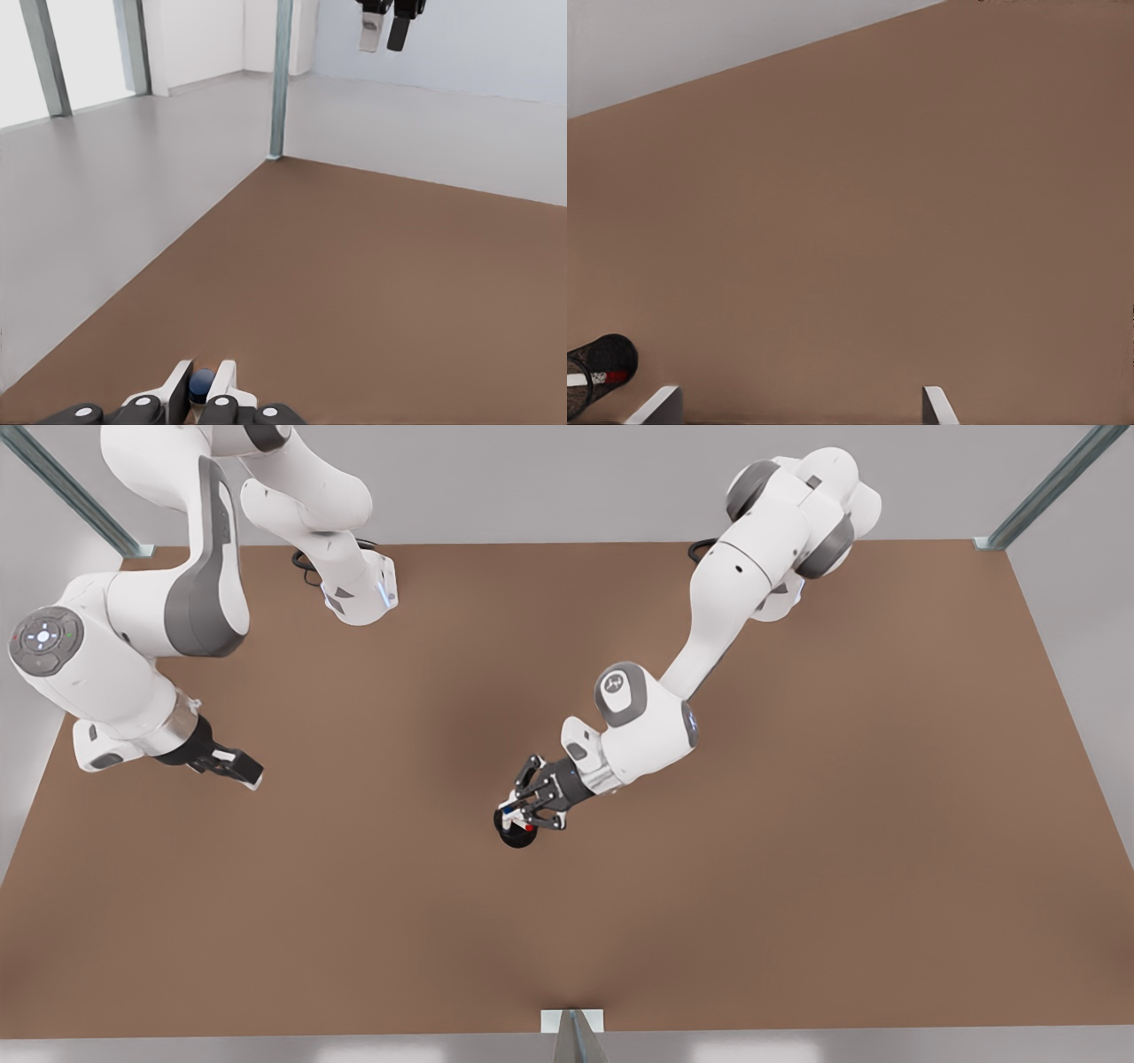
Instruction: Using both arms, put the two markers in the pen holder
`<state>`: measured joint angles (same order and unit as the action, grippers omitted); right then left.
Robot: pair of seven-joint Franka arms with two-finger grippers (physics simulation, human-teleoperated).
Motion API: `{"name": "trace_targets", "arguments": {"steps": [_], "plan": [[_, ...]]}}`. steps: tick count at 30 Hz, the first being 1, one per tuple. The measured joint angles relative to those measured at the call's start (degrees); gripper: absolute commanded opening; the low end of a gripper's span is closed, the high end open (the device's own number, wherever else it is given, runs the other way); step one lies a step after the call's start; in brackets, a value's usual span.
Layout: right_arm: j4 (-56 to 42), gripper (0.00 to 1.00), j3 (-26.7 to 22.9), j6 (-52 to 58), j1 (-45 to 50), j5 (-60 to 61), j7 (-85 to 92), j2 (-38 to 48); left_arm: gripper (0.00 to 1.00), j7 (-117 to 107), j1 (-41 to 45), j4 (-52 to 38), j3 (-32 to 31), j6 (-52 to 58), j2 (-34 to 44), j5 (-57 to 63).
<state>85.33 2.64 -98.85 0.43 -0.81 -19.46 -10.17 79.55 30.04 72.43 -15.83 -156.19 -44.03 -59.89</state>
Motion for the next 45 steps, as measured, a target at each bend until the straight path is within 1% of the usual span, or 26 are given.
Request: {"name": "trace_targets", "arguments": {"steps": [8,13,30,32,33,40,41,42,44,45], "plan": [[0.0,1.0,-0.1,0.5,-0.5,0.1,8.3,-0.1,0.21,-2.6,1.3,2.7,0.0,-2.4,1.2,-1.9],[0.1,1.0,-0.1,0.7,-0.6,0.1,12.0,-0.3,0.21,-4.3,1.6,6.4,0.0,-2.9,2.7,-2.1],[0.1,1.0,-0.3,0.8,-0.8,0.1,19.2,-0.6,0.22,-7.3,2.4,8.7,0.0,-3.9,0.4,-2.6],[0.1,1.0,-0.4,0.8,-0.8,0.1,19.7,-0.6,0.38,-7.5,2.4,8.9,0.0,-4.0,0.1,-2.7],[0.1,1.0,-0.4,0.8,-0.8,0.1,19.9,-0.6,1.0,-7.5,2.3,8.9,0.0,-3.9,0.0,-2.7],[0.1,1.0,-0.4,0.9,-1.2,0.1,21.2,-0.8,1.0,-7.9,2.0,8.4,0.1,-3.6,0.0,-2.9],[0.1,1.0,-0.4,0.9,-1.2,0.1,21.4,-0.8,1.0,-8.2,1.9,8.0,0.9,-3.6,0.2,-2.7],[0.1,1.0,-0.4,0.9,-1.2,0.1,21.5,-0.9,1.0,-8.6,1.9,7.2,3.5,-2.9,0.5,-2.6],[0.1,1.0,-0.4,0.9,-1.2,0.1,21.8,-0.9,1.0,-10.5,1.9,6.3,12.9,2.1,2.0,-1.0],[0.1,1.0,-0.4,0.9,-1.2,0.1,21.9,-0.9,1.0,-12.4,1.7,6.0,17.1,5.5,2.8,2.7]]}}
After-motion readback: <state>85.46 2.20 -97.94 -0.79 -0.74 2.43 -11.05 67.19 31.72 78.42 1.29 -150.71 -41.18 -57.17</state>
